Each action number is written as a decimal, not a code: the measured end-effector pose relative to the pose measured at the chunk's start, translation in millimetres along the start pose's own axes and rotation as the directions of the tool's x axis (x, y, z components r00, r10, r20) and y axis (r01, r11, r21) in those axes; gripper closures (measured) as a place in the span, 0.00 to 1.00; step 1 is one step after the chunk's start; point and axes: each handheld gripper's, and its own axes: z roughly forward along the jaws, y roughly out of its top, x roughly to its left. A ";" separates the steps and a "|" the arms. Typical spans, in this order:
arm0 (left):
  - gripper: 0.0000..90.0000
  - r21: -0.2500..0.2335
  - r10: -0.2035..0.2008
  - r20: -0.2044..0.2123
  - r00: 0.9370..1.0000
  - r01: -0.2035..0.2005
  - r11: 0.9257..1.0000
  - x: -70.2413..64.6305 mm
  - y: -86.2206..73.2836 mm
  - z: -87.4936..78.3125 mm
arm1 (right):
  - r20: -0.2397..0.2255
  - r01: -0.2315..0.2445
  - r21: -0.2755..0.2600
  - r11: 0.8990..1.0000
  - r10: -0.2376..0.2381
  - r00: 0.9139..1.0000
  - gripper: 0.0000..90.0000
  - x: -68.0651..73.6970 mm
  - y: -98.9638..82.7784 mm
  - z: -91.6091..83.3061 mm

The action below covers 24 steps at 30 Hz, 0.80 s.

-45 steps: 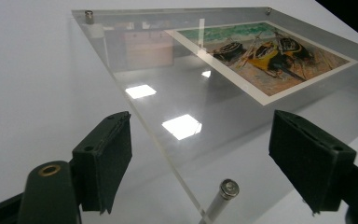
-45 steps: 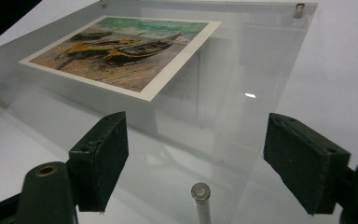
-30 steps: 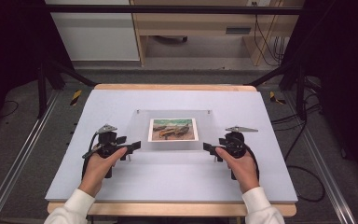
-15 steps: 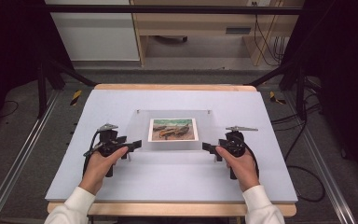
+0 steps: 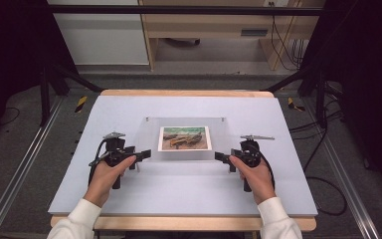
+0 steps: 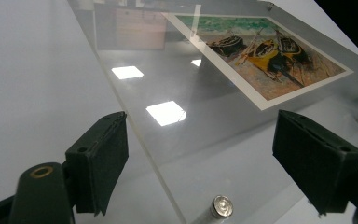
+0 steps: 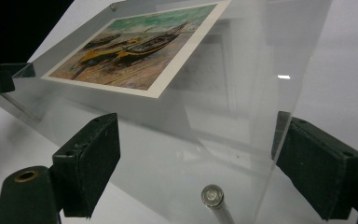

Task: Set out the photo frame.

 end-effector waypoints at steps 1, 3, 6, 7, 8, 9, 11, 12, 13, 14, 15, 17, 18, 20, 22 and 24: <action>0.20 0.000 0.006 0.003 1.000 -0.006 1.000 -0.2 0.2 0.1 | -0.003 -0.001 0.002 1.000 0.001 1.000 0.18 -0.1 0.0 0.1; 0.19 0.003 0.018 0.005 1.000 -0.018 1.000 -0.1 0.7 -0.1 | -0.011 -0.003 0.006 1.000 0.003 1.000 0.18 -0.4 -0.2 -0.2; 0.19 0.004 0.010 0.008 1.000 -0.010 1.000 0.5 0.7 0.2 | -0.016 -0.002 0.004 1.000 0.003 1.000 0.18 -1.0 -0.5 -0.4; 0.19 0.007 0.005 0.011 1.000 -0.005 1.000 0.9 0.8 0.2 | -0.017 -0.002 0.003 1.000 0.002 1.000 0.18 -1.3 -0.6 -0.4; 0.19 0.008 0.002 0.013 1.000 -0.003 1.000 1.3 0.8 0.3 | -0.021 -0.003 0.004 1.000 0.004 1.000 0.18 -1.7 -0.8 -0.4; 0.19 0.009 -0.001 0.016 1.000 0.001 1.000 1.7 0.8 0.4 | -0.031 -0.010 0.008 1.000 0.010 0.999 0.19 -1.7 -1.1 -0.5; 0.19 0.010 -0.011 0.022 1.000 0.011 1.000 2.5 0.5 0.7 | -0.041 -0.016 0.009 1.000 0.016 0.999 0.19 -2.0 -2.0 -0.4; 0.19 0.011 -0.019 0.027 0.999 0.019 1.000 2.9 0.3 0.9 | -0.041 -0.017 0.009 1.000 0.017 0.999 0.19 -2.1 -2.0 -0.4; 0.19 0.020 -0.034 0.049 0.998 0.033 0.999 3.4 -0.3 1.5 | -0.043 -0.015 0.008 1.000 0.016 0.999 0.19 -2.3 -2.1 -0.4; 0.19 0.021 -0.042 0.060 0.997 0.041 0.999 3.5 -1.1 2.3 | -0.046 -0.013 0.006 1.000 0.013 0.999 0.19 -2.7 -2.2 -0.2; 0.19 0.013 -0.043 0.053 0.998 0.043 0.999 3.4 -1.5 2.4 | -0.048 -0.015 0.007 1.000 0.015 0.999 0.19 -2.8 -2.2 -0.3; 0.20 -0.005 -0.031 0.027 0.999 0.031 1.000 2.5 -1.4 2.7 | -0.048 -0.014 0.008 1.000 0.014 0.999 0.19 -2.9 -2.0 -0.3; 0.20 -0.007 -0.033 0.027 0.999 0.034 0.999 2.4 -1.5 3.4 | -0.048 -0.014 0.009 1.000 0.014 0.999 0.19 -2.9 -2.0 -0.3; 0.20 -0.004 -0.041 0.039 0.998 0.041 0.999 3.6 -1.6 4.1 | -0.049 -0.015 0.009 1.000 0.015 0.999 0.19 -3.0 -1.9 -0.3; 0.20 -0.004 -0.038 0.045 0.998 0.038 0.999 4.9 -1.7 4.0 | -0.048 -0.018 0.012 1.000 0.019 0.999 0.20 -3.0 -1.8 -0.5; 0.20 -0.005 -0.036 0.047 0.998 0.036 0.999 5.1 -1.7 3.9 | -0.048 -0.019 0.009 1.000 0.019 0.999 0.20 -3.4 -1.6 -0.1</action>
